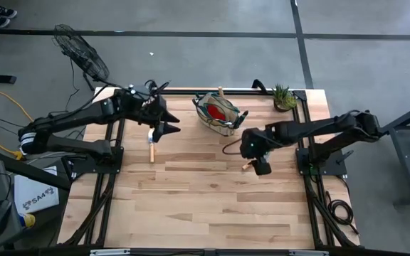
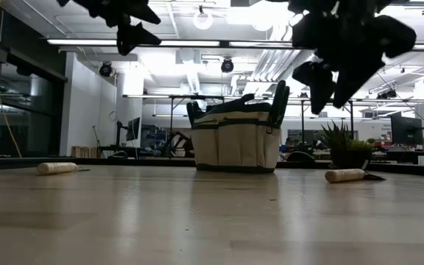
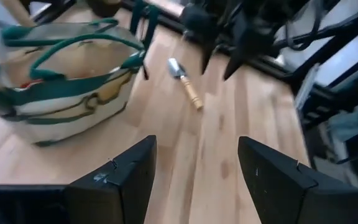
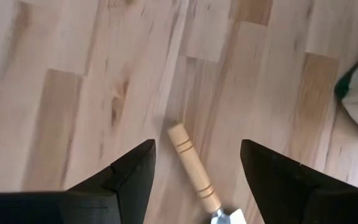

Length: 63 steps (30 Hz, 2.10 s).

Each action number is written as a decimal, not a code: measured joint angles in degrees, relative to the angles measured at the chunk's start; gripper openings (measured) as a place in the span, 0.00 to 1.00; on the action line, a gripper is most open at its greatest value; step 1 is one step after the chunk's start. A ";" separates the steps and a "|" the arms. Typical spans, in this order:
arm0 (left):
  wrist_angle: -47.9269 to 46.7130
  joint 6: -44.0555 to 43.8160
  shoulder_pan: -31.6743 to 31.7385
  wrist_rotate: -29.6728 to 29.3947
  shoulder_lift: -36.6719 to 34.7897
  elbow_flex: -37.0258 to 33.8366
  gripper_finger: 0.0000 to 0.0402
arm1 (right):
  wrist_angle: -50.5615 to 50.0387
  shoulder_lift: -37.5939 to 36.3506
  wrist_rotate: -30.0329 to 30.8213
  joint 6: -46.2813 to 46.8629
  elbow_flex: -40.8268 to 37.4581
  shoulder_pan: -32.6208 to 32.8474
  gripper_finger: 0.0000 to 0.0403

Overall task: Pick & Place Garden tools in Gardening bag
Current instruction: Put the right trowel into the gardening bag

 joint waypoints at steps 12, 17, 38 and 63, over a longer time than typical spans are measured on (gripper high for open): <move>8.70 -5.19 0.02 -0.32 -16.28 -13.91 0.55 | 8.77 0.35 1.02 -1.10 -8.82 2.26 0.57; 8.71 -6.25 0.02 -1.98 -21.50 -16.46 0.55 | 9.62 3.49 0.77 -4.12 -9.72 2.21 0.57; 7.95 -9.81 0.02 -3.43 -27.20 -20.85 0.55 | 14.17 16.63 -3.03 -8.71 -9.38 2.15 0.57; 7.93 -10.78 0.02 -3.69 -27.18 -20.84 0.55 | 13.77 16.90 -1.59 -8.56 -9.54 2.15 0.24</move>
